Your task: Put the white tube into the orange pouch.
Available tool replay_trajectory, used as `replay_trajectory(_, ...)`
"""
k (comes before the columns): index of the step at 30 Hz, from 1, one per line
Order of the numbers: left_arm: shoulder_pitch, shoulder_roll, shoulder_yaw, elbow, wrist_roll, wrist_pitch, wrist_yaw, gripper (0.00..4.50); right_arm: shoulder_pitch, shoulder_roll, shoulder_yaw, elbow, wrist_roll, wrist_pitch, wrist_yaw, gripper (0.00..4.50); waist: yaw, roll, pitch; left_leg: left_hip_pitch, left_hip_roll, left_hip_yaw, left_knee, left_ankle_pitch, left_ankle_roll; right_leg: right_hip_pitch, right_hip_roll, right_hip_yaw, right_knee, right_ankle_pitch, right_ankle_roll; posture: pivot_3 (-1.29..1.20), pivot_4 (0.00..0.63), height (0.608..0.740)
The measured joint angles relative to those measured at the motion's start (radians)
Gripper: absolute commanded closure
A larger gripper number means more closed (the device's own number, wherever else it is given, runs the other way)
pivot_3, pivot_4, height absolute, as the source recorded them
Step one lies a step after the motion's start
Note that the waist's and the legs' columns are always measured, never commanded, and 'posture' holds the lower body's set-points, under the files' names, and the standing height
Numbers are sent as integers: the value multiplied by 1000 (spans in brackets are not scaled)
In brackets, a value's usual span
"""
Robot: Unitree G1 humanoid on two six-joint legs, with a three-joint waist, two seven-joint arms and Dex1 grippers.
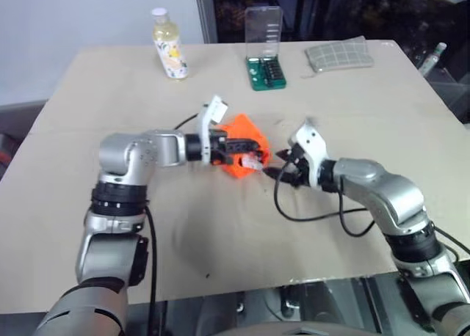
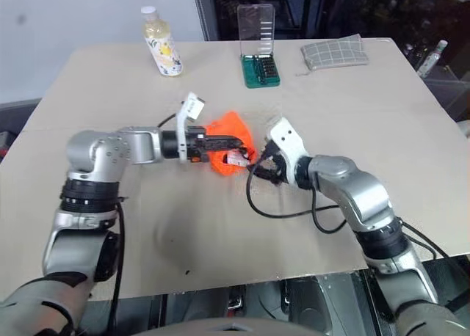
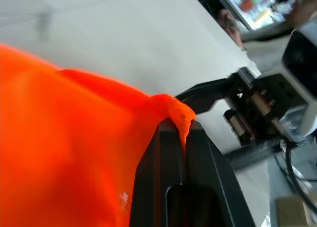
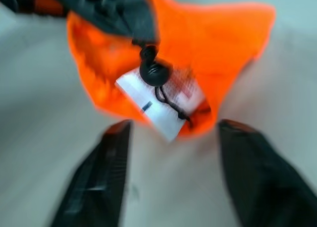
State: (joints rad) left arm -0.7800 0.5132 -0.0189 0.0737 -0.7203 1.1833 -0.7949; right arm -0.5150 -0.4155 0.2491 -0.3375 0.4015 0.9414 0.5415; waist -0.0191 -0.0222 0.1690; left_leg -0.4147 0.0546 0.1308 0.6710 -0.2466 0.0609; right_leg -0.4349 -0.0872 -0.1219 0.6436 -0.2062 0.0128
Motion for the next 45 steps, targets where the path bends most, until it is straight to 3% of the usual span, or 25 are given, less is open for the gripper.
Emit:
replay_trajectory(7,10,-22,-61,31,65,-84,-24,4500,44,56,1,-3,-24,-3,-47,754,5,0,0,0,1,-1,0,1,-1,0,1,-1,1,0,0,0,150,740)
replay_trajectory(11,10,-34,-70,37,85,-101,-32,4500,50,181,-99,32,52,51,-82,754,8,0,0,-1,0,-2,0,1,-1,0,0,-1,0,0,0,0,150,740)
replay_trajectory(15,10,-48,-70,37,92,-102,-32,4500,50,226,-156,64,89,82,-112,754,8,0,0,-1,0,-2,0,1,-1,0,0,-1,0,0,0,0,150,740)
replay_trajectory(18,10,-49,-68,37,91,-101,-32,4500,51,227,-161,84,90,83,-118,1589,6,0,0,-1,0,-2,0,1,-1,0,0,-1,0,0,0,0,150,740)
replay_trajectory(21,4,-60,-57,37,89,-91,-28,4500,51,232,-161,118,90,77,-119,3292,6,0,0,-1,0,-2,0,1,-1,0,0,-1,0,0,0,0,150,740)
replay_trajectory(24,-4,-62,-42,37,88,-80,-27,4500,52,241,-161,136,90,63,-119,4422,6,0,0,-1,0,-1,0,1,-1,0,0,-1,0,0,0,0,150,740)
replay_trajectory(40,-4,-73,-18,37,89,-85,-27,4500,53,235,-274,109,202,40,-84,4422,6,0,0,-1,0,-2,0,1,-1,0,0,-1,0,0,0,0,150,740)
replay_trajectory(45,-13,-90,9,68,89,-81,-14,4500,84,186,-208,98,168,11,-66,2174,6,0,0,-1,0,-2,0,1,-1,0,0,-1,0,0,0,0,150,740)
